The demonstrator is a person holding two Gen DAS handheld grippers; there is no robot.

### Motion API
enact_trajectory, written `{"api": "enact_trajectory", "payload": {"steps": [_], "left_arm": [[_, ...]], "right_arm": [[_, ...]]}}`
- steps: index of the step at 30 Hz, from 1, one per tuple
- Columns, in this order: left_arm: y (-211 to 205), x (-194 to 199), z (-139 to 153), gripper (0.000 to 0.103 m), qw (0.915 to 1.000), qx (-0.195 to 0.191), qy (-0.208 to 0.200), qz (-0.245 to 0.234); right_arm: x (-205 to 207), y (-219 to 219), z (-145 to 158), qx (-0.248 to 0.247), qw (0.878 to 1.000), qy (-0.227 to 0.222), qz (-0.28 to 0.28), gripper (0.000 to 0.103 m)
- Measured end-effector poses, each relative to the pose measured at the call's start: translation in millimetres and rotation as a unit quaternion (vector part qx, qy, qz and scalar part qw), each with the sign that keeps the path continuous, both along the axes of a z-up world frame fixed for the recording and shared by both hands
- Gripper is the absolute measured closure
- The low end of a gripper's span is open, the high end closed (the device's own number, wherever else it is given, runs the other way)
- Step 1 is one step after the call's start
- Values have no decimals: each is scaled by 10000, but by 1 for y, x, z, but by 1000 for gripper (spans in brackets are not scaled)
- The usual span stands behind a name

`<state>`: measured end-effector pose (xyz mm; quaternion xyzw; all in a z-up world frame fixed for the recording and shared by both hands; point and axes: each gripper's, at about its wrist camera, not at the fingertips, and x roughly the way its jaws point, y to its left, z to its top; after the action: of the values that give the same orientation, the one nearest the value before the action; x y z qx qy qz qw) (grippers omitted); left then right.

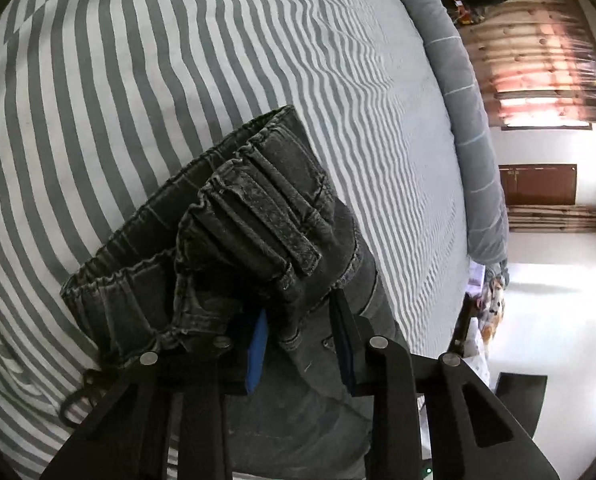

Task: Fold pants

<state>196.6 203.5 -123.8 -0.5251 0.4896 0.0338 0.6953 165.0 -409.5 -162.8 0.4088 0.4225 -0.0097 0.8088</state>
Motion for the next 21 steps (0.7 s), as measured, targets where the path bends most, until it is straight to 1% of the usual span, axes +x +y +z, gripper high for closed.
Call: {"api": "enact_trajectory", "payload": {"steps": [3,8,10,11,12,13,14,15,17,19,21], "left_arm": [[3,-1,-5,72,10000,20,44,18],[4,8,-13,72,9999,33,142,91],[3,13,-13,72,9998,110,122,78],[2,13,-13,72,9998,158,137,64],[1,13,-12,80,9997,194,131,63],[1,14,-12,94,9997,220,98,33],[-1,17,-10,95,9996,273,82,3],[-2,17,-8,95,9995,311,67,17],[-3,21,0,96,9993,383,-2,19],[-4,26,14,96,9992,376,-163,13],[-5,32,34,97,9983,410,-397,-92]], "right_arm": [[14,-17,-4,189,9996,-16,-228,65],[40,-34,-4,1,9991,-64,-414,65],[47,-40,-6,47,9988,-70,-475,66],[50,-44,-6,72,9987,-108,-499,68],[53,-45,-4,37,9986,-116,-505,81],[54,-46,-4,-15,9987,-100,-498,91],[55,-48,-3,-53,9987,-82,-506,96],[55,-49,-2,32,9988,-126,-477,97],[53,-50,6,-93,9989,-190,-419,98],[52,-52,16,-215,9988,-296,-326,99],[50,-52,36,-344,9981,-434,-279,99]]}}
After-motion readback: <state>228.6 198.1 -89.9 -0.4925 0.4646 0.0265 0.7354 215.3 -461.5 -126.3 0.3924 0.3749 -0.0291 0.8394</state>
